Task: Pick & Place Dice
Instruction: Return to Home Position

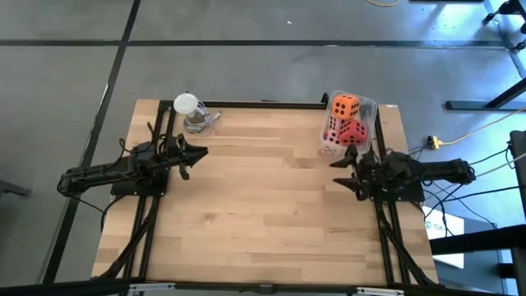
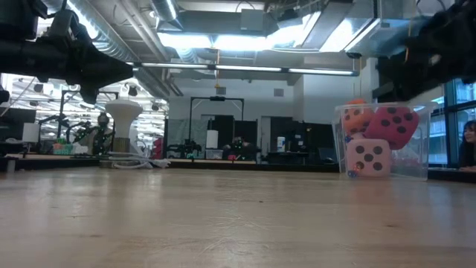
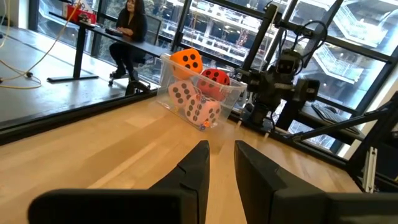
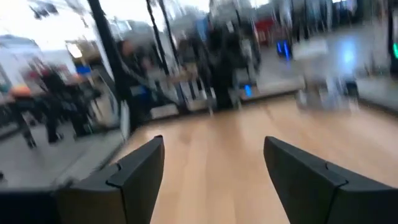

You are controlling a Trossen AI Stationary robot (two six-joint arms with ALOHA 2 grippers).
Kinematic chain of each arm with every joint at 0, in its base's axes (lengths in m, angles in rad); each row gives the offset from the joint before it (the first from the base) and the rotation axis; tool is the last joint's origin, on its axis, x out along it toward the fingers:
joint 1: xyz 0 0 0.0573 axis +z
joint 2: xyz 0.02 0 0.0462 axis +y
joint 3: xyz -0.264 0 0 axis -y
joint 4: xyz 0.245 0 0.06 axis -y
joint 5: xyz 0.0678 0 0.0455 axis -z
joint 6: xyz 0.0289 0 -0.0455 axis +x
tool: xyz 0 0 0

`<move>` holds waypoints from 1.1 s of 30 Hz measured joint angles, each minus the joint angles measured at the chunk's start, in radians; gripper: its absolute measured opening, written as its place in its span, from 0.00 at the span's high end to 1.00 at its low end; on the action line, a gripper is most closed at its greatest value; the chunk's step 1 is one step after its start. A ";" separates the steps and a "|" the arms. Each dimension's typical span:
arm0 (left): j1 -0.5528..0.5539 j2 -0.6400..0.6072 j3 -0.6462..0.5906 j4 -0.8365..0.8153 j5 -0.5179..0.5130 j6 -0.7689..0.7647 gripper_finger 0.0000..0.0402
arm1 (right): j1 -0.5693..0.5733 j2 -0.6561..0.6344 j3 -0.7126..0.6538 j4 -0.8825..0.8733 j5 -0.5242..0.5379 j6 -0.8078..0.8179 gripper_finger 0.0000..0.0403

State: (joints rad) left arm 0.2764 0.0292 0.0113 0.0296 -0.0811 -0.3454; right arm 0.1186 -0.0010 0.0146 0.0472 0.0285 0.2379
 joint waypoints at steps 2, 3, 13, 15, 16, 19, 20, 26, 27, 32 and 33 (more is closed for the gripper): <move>0.000 0.000 0.000 0.000 0.000 0.000 0.82 | -0.002 0.002 0.000 -0.042 0.000 0.013 0.33; 0.000 0.000 0.000 0.000 0.000 0.000 0.82 | -0.004 0.000 0.000 -0.041 -0.014 0.003 0.33; 0.000 0.000 0.000 0.000 -0.003 0.000 0.83 | -0.006 0.019 0.002 -0.040 -0.029 -0.064 0.33; 0.000 0.000 0.000 0.000 -0.003 0.000 0.83 | -0.006 0.019 0.002 -0.040 -0.029 -0.063 0.33; 0.000 0.000 0.000 0.000 -0.003 0.000 0.83 | -0.006 0.019 0.002 -0.040 -0.029 -0.063 0.33; 0.000 0.000 0.000 0.000 -0.003 0.000 0.83 | -0.006 0.019 0.002 -0.040 -0.029 -0.063 0.33; 0.000 0.000 0.000 0.000 -0.003 0.000 0.83 | -0.006 0.019 0.002 -0.040 -0.029 -0.063 0.33; 0.000 0.000 0.000 0.000 -0.003 0.000 0.83 | -0.006 0.019 0.002 -0.040 -0.029 -0.063 0.33; 0.000 0.000 0.000 0.000 -0.003 0.000 0.83 | -0.006 0.019 0.002 -0.040 -0.029 -0.063 0.33; 0.000 0.000 0.000 0.001 -0.004 0.000 0.83 | -0.006 0.019 0.002 -0.040 -0.029 -0.063 0.33; 0.000 0.000 0.000 0.001 -0.004 0.000 0.83 | -0.006 0.019 0.002 -0.040 -0.029 -0.063 0.33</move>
State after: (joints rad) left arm 0.2764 0.0291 0.0113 0.0303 -0.0849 -0.3454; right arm 0.1127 0.0181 0.0162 0.0071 -0.0002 0.1745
